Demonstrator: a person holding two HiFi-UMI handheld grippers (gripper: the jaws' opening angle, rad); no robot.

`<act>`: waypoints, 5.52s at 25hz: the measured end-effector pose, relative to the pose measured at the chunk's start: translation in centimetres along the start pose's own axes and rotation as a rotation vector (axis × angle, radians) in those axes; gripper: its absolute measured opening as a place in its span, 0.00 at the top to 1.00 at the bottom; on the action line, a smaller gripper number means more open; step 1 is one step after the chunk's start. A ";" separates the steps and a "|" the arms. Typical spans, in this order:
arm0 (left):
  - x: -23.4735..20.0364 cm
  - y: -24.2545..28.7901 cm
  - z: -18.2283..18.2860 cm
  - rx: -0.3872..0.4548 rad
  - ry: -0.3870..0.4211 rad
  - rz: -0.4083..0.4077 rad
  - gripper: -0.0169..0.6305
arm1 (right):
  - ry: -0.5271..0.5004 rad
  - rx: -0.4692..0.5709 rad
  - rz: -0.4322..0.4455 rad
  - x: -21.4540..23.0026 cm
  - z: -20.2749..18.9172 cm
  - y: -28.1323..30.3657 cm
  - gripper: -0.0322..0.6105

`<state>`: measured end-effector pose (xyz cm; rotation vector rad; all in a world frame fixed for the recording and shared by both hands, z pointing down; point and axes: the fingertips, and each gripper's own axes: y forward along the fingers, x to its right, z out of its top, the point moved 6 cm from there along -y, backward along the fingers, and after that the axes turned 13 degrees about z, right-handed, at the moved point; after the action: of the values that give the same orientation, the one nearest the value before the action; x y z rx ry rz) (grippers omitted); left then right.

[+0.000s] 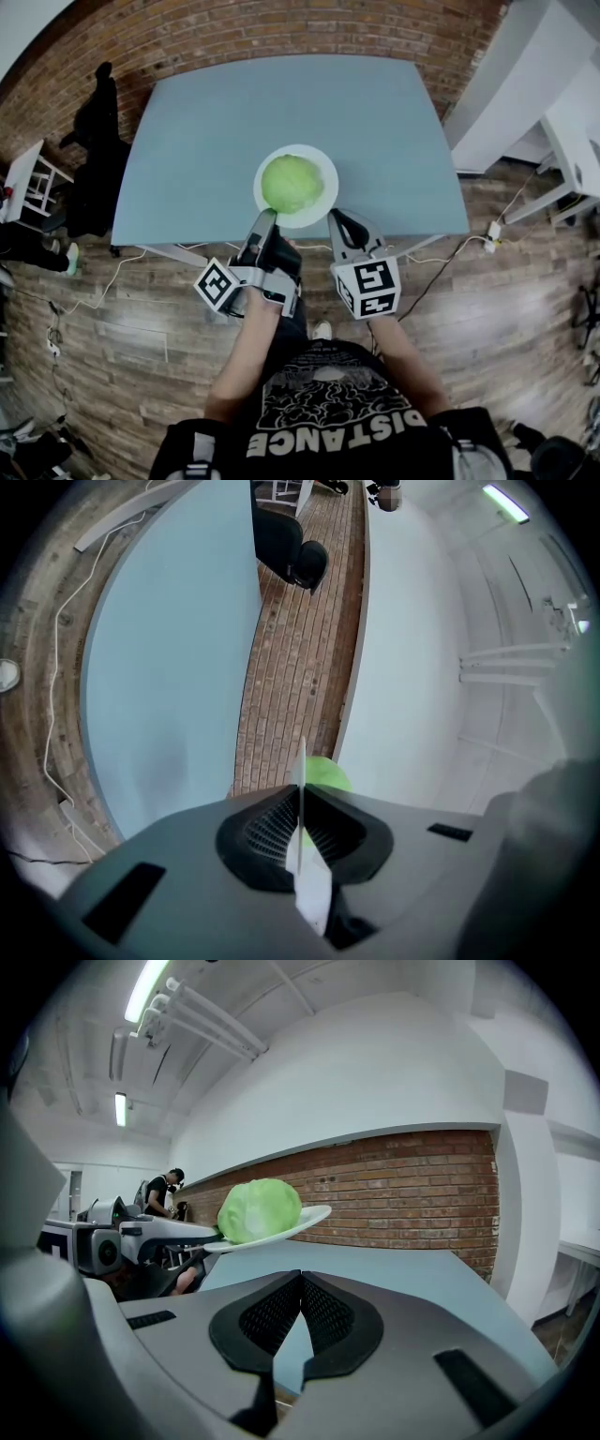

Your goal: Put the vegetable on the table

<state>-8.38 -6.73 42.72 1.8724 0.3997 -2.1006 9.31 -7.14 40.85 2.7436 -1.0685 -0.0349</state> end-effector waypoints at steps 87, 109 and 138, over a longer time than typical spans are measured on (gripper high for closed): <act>-15.9 21.1 16.1 -0.063 0.188 0.548 0.92 | 0.117 -0.232 -0.004 15.7 -3.5 21.9 0.94; -15.8 21.3 17.0 -0.130 0.418 0.809 0.89 | 0.117 -0.231 0.029 15.3 -4.2 21.3 0.94; -7.3 21.1 13.0 -0.113 0.939 0.789 0.97 | 0.120 -0.180 0.058 13.8 -2.8 18.2 0.94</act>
<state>-11.02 -30.95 51.24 2.3068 -0.0596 -0.6347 7.62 -29.02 47.75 2.5203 -1.0568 0.0396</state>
